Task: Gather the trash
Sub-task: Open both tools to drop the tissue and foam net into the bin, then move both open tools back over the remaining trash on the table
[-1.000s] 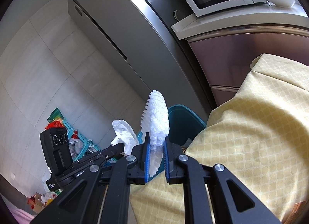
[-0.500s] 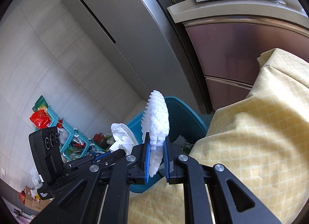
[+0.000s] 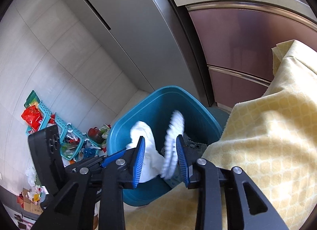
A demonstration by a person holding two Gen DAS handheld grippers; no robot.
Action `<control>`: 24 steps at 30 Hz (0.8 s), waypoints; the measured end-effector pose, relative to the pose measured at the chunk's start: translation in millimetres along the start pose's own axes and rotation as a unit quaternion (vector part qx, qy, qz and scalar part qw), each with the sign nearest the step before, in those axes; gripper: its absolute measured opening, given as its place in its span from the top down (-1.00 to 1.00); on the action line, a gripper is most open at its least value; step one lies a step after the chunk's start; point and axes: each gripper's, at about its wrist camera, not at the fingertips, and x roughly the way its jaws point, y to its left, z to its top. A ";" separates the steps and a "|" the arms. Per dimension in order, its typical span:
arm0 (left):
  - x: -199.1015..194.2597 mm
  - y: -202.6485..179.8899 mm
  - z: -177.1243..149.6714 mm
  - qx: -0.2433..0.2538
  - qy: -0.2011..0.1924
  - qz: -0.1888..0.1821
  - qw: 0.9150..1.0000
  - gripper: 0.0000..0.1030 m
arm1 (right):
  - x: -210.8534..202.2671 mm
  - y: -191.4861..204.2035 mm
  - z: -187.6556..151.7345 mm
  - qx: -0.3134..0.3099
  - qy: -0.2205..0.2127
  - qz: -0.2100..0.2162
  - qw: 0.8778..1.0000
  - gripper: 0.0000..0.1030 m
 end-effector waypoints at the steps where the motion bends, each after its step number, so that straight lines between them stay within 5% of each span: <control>1: 3.6 -0.2 -0.1 -0.001 0.002 0.003 1.000 0.59 | -1.2 -1.2 -0.3 0.000 -0.001 -0.001 1.000 0.39; 13: -9.4 -8.2 -5.8 0.011 -0.020 0.003 1.000 0.44 | -44.3 -12.3 -12.2 0.002 -0.037 0.015 0.999 0.39; 24: -72.4 -81.5 -13.5 0.103 -0.082 -0.095 0.987 0.21 | -132.3 -23.3 -43.9 -0.003 -0.115 0.011 0.993 0.25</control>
